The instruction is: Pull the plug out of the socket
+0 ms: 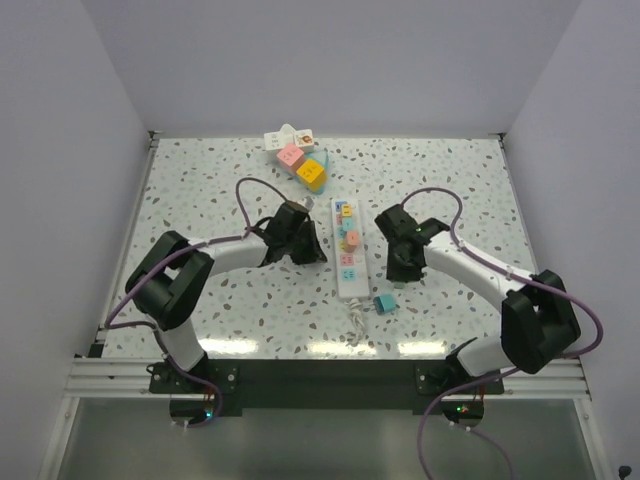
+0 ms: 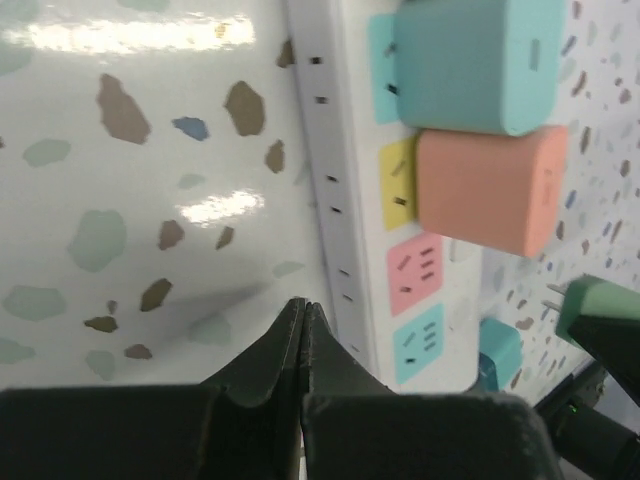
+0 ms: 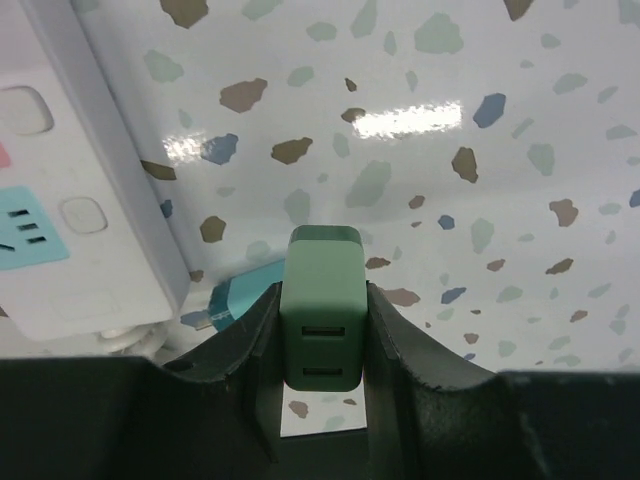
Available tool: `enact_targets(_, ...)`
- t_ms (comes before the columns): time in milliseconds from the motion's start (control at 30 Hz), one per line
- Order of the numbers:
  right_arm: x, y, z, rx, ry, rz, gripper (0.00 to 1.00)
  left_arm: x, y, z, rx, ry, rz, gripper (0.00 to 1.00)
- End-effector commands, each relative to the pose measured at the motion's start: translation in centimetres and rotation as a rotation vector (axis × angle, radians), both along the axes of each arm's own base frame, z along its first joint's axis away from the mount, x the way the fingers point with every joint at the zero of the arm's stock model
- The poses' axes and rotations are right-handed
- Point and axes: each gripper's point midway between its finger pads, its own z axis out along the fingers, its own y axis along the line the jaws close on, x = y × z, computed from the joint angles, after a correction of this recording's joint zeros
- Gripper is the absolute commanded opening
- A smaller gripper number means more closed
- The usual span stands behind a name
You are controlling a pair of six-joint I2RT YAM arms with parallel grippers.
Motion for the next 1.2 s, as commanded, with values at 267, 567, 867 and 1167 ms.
enact_targets(267,2.0,1.7,0.5,0.062,-0.049,-0.001,0.72,-2.7,-5.3,8.2,-0.249,-0.121,-0.175,0.00)
enact_targets(567,7.1,6.2,7.1,0.211,-0.206,0.095,0.75,-2.6,-6.0,4.0,-0.258,-0.072,-0.159,0.00)
enact_targets(867,11.4,10.4,5.7,0.245,-0.166,0.192,0.70,-1.0,-7.1,4.4,-0.297,-0.097,-0.124,0.00)
enact_targets(1167,12.5,12.6,1.1,0.277,-0.090,0.262,0.49,-2.1,-5.8,2.4,-0.267,-0.050,-0.085,0.00)
